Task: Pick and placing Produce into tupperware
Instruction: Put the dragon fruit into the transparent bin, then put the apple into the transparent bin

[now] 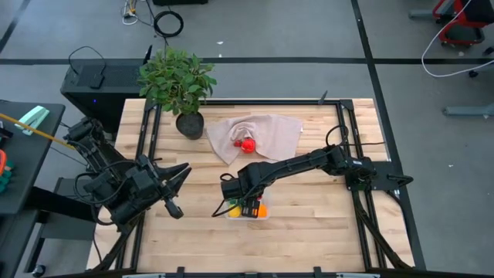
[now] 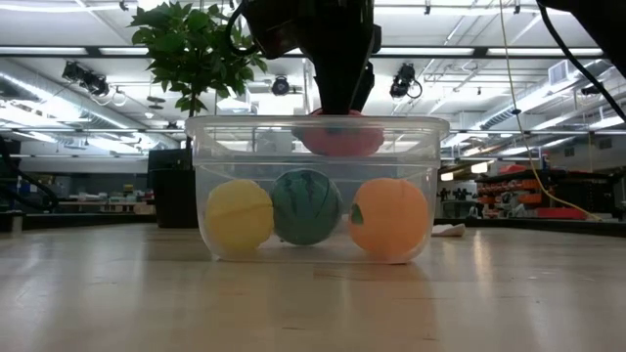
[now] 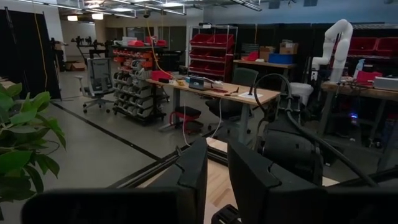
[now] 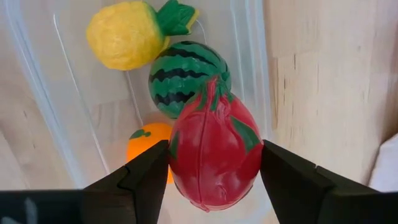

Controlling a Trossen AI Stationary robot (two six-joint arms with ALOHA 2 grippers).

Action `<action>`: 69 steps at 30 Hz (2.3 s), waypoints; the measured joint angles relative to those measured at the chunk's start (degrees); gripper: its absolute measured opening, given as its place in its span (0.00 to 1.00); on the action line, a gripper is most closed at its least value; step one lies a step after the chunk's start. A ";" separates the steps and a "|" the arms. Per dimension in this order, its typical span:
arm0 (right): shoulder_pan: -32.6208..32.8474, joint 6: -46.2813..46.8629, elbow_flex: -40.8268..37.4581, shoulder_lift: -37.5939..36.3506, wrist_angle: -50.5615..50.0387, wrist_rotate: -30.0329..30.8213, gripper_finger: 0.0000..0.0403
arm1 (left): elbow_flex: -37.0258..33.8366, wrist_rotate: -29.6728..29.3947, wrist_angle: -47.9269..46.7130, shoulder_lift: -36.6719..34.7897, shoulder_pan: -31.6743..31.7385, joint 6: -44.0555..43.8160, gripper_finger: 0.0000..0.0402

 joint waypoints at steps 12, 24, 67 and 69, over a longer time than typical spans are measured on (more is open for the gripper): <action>0.20 1.05 0.00 0.00 0.00 -0.60 0.71 | 0.00 0.00 0.00 0.00 0.00 0.00 0.17; 0.38 2.58 0.59 -0.69 -0.40 -0.32 0.65 | 0.00 0.00 0.00 0.00 0.00 0.02 0.17; -13.92 -10.45 -21.04 -10.23 11.58 -2.06 0.39 | 0.00 0.00 -0.22 0.00 1.61 -0.38 0.20; -14.35 -13.18 -20.92 -10.21 11.29 -2.04 0.44 | 0.00 0.00 -0.19 0.00 1.99 -1.31 0.19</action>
